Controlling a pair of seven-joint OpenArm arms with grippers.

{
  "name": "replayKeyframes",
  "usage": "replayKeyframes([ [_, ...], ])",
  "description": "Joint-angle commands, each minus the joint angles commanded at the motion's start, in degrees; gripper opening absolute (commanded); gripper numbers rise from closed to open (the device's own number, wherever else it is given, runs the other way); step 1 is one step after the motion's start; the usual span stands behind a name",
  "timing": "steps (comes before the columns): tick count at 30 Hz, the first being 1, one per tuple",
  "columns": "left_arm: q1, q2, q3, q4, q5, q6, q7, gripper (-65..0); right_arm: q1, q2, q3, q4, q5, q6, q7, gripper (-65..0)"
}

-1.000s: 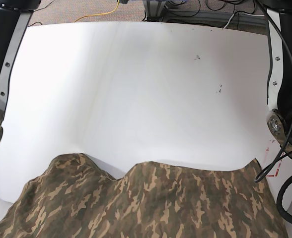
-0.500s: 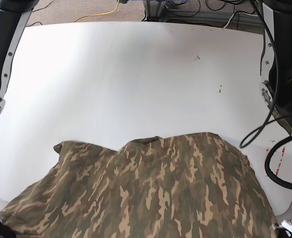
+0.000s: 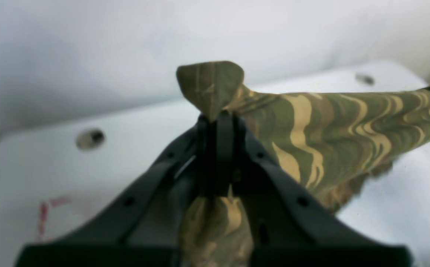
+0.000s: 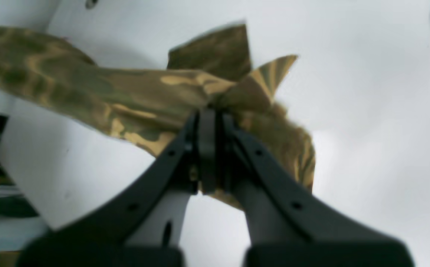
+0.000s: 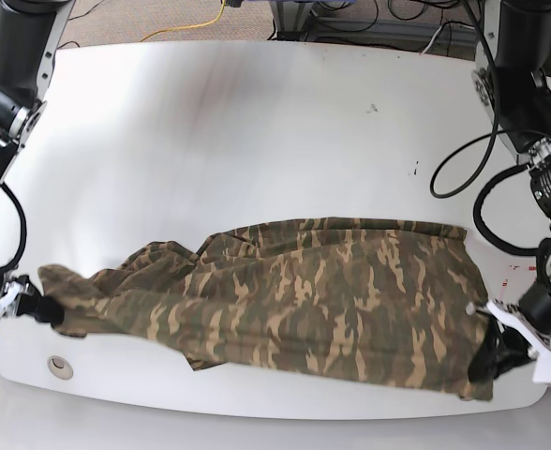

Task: Layout the t-shirt on the table in an organized manner, then fold the t-shirt properly
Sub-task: 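Lift the shirt with both grippers and swing it up over the table, then lay the shirt down flat, pulling its hem edge taut with both grippers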

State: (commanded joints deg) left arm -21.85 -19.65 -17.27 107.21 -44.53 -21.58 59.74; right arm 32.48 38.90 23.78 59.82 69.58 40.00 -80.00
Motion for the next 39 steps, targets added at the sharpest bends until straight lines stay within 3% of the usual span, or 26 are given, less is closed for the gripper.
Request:
replayKeyframes([
  [9, 15.12, 1.49, -3.25, 1.23, -2.73, -0.09, 0.0, -64.4, -14.59, -1.32, 3.52, 3.96, 5.8, 0.0, 0.0, -65.0],
  [23, 35.43, 1.14, -8.44, 1.41, -7.91, -0.09, 0.0, -64.6, -33.49, -5.63, 8.62, 10.2, 6.15, 0.0, 0.0, -65.0],
  [34, 51.08, -1.67, -8.44, 1.41, -8.0, -0.09, 0.0, -64.6, -46.77, -8.09, 8.97, 20.31, 6.15, 0.0, 0.0, -65.0],
  [39, 54.33, -3.87, -8.53, 1.41, -8.0, -0.09, 0.0, -64.6, -49.76, -10.02, 8.97, 22.95, 5.98, 0.0, 0.0, -65.0],
])
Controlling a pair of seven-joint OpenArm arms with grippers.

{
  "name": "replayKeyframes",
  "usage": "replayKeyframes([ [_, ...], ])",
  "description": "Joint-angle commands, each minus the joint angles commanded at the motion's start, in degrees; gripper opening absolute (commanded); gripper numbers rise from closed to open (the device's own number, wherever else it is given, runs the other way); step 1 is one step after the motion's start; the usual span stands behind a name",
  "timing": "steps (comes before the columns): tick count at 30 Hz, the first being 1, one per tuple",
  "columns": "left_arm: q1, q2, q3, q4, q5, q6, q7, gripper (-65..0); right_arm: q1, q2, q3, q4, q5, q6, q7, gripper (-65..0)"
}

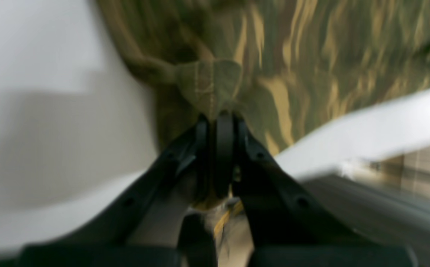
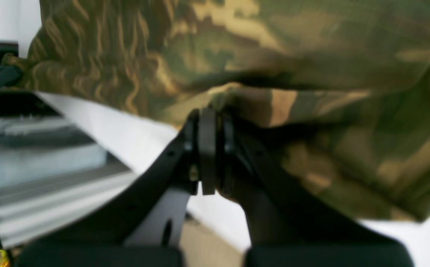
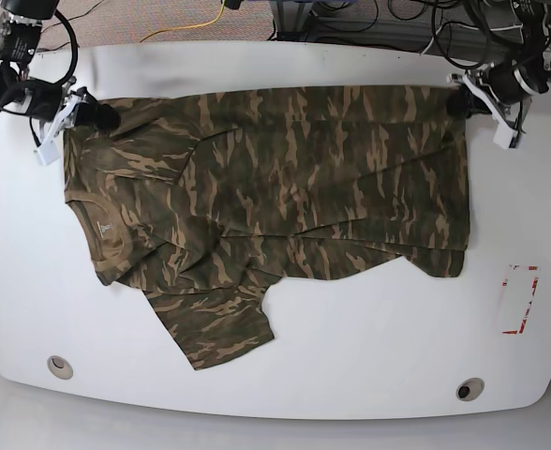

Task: Layout the t-shirt on the table in an organized manner, then fold the t-shirt properly
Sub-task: 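Lay the shirt down flat, pulling its hem edge taut with both grippers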

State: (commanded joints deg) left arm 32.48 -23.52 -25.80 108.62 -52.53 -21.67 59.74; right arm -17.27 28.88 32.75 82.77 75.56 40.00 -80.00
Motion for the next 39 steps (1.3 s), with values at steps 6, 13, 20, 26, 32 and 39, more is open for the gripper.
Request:
replayKeyframes([
  [6, 4.22, -0.09, -3.43, 0.0, 0.09, 0.0, 0.0, -64.6, -2.55, -1.05, 0.0, 2.73, -0.18, 0.0, 0.0, -65.0],
  [13, 7.38, -0.26, -7.65, 0.0, 0.35, 0.0, 0.0, -64.6, -3.69, -2.2, 0.0, 3.34, -0.18, 0.0, 0.0, -65.0],
  [20, 9.23, -2.2, -8.97, 0.0, 0.26, 0.0, 0.0, -64.6, -5.45, -2.55, 0.0, 3.34, -0.09, 0.0, 0.0, -65.0],
  [26, 9.23, -2.2, -9.05, -0.09, 0.35, 0.0, 0.0, -64.6, -6.68, -3.6, 0.0, 3.34, -0.18, 0.0, 0.0, -63.4],
  [32, 9.23, -2.2, -9.14, -0.09, 0.44, 0.0, 0.0, -64.6, -8.09, -4.31, 0.0, 3.34, -0.18, 0.0, 0.0, -62.8],
  [39, 11.6, -2.2, -12.13, -0.09, 0.44, 0.0, 0.0, -64.6, -10.02, -4.57, 0.0, 3.34, -0.18, 0.0, 0.0, -62.5],
])
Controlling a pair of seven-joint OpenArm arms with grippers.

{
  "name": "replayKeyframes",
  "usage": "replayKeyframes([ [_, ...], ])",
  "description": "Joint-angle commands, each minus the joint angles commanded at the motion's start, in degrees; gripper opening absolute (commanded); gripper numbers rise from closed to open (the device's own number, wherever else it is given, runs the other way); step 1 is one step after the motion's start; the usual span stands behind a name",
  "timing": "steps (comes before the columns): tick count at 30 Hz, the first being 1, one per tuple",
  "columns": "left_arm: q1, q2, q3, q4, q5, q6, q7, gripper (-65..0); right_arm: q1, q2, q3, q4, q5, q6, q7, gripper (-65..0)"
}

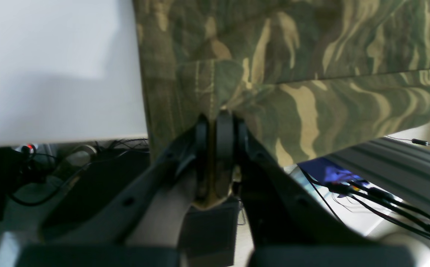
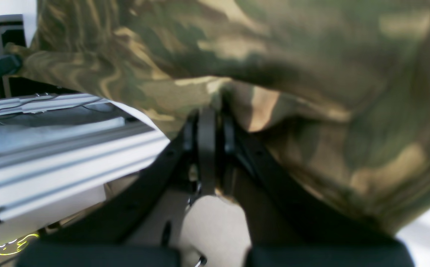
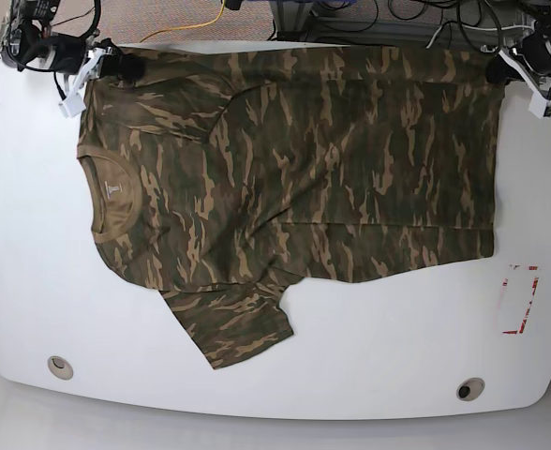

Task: Layout the t-shirt on the table in an organized manner, then fold the t-shirt properly
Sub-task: 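Lay the shirt down flat, pulling its hem edge taut with both grippers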

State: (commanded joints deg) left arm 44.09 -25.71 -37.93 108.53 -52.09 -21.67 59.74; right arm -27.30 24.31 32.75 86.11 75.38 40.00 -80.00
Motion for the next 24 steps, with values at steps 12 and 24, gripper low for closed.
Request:
replayKeyframes([
  [12, 1.05, -0.09, -0.62, 0.0, 0.0, 0.0, 0.0, -64.0, -2.02, -1.67, 3.78, 0.0, 0.09, 0.0, 0.0, -59.1],
  [24, -2.11, -0.09, -0.26, 0.0, -0.09, 0.0, 1.14, -41.9, -1.23, -2.02, 5.8, 0.09, 0.35, 0.0, 0.0, -7.9],
])
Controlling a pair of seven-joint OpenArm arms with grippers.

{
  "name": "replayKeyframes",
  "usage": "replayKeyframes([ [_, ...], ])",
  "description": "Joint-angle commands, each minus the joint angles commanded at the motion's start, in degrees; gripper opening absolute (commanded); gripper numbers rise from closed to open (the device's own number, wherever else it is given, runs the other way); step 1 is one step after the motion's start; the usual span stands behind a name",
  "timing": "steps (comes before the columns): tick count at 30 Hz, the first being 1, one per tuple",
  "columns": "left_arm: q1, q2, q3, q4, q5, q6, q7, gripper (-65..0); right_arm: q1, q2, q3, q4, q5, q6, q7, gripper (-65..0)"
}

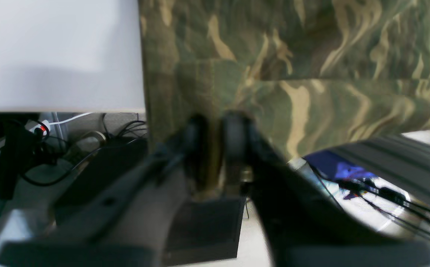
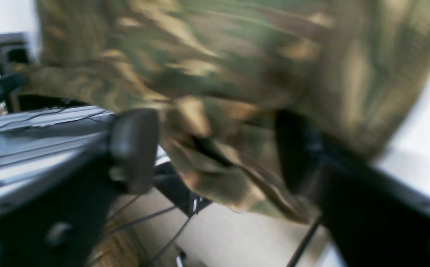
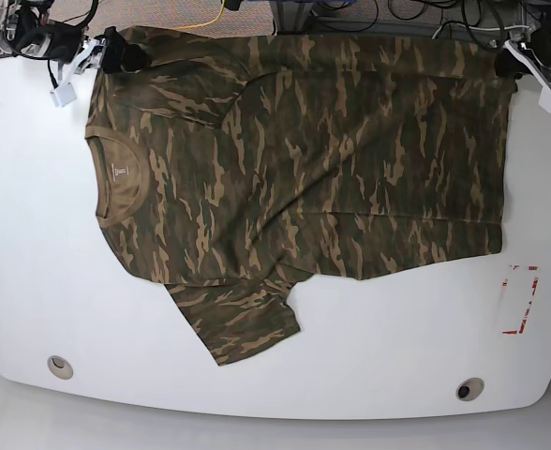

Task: Layout the t-shirt on the table in an organized manner, then fold the t-shirt properly
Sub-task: 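Lay the shirt down flat, pulling its hem edge taut with both grippers, then release the hem and move both grippers to the shirt's side edges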

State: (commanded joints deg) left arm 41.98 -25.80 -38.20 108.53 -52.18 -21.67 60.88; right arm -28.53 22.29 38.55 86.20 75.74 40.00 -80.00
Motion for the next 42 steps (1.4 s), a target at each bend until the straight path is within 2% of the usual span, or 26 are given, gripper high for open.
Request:
replayKeyframes([
  [3, -2.02, 0.09, -0.18, 0.0, -0.09, 0.0, 2.2, -27.4, 0.7, -1.41, 1.49, 0.0, 0.0, 0.0, 0.0, -4.3],
  [5, -3.52, 0.09, -0.26, 0.0, -0.18, 0.09, 3.43, -23.2, 1.05, -1.58, 2.46, 0.0, 0.0, 0.0, 0.0, -4.4],
  [11, -8.62, 0.18, -1.14, 0.44, -0.35, 0.09, 7.91, -22.4, 3.6, -1.41, 3.34, 0.0, -0.18, 0.0, 0.0, -4.4],
  [14, -11.16, 0.35, -4.66, 2.64, -0.44, 0.0, 11.69, -22.1, 4.92, 0.26, 3.43, -0.09, -0.18, 0.0, 0.0, -4.4],
  [19, -17.41, 0.35, -8.53, 4.13, -0.44, -0.09, 16.35, -21.9, 6.86, 0.97, 3.43, -0.09, -0.35, 0.0, 0.0, -4.4],
  [27, -29.63, 0.26, -9.32, 3.87, 0.18, 0.35, 17.32, -22.1, 9.93, 0.97, 3.25, -0.26, -0.35, 0.0, 0.0, -4.4],
  [30, -35.6, 0.79, -7.12, 3.78, 3.08, 0.44, 17.23, -22.2, 12.57, 0.7, 3.08, -0.35, -0.53, 0.0, 0.0, -4.4],
  [36, -44.75, 5.63, -1.67, 3.78, 14.42, 0.35, 16.0, -22.2, 20.66, -1.67, 2.99, -0.35, -6.33, 0.0, 0.0, -4.4],
  [39, -47.47, 8.09, 1.67, 3.69, 22.07, 0.26, 11.34, -22.6, 25.23, -2.81, 2.99, -0.35, -10.64, 0.0, 0.0, -4.4],
  [42, -48.79, 10.02, 5.89, 2.37, 29.01, 0.18, 4.92, -27.5, 29.71, -4.84, 2.99, -0.35, -14.42, 0.0, 0.0, -4.6],
])
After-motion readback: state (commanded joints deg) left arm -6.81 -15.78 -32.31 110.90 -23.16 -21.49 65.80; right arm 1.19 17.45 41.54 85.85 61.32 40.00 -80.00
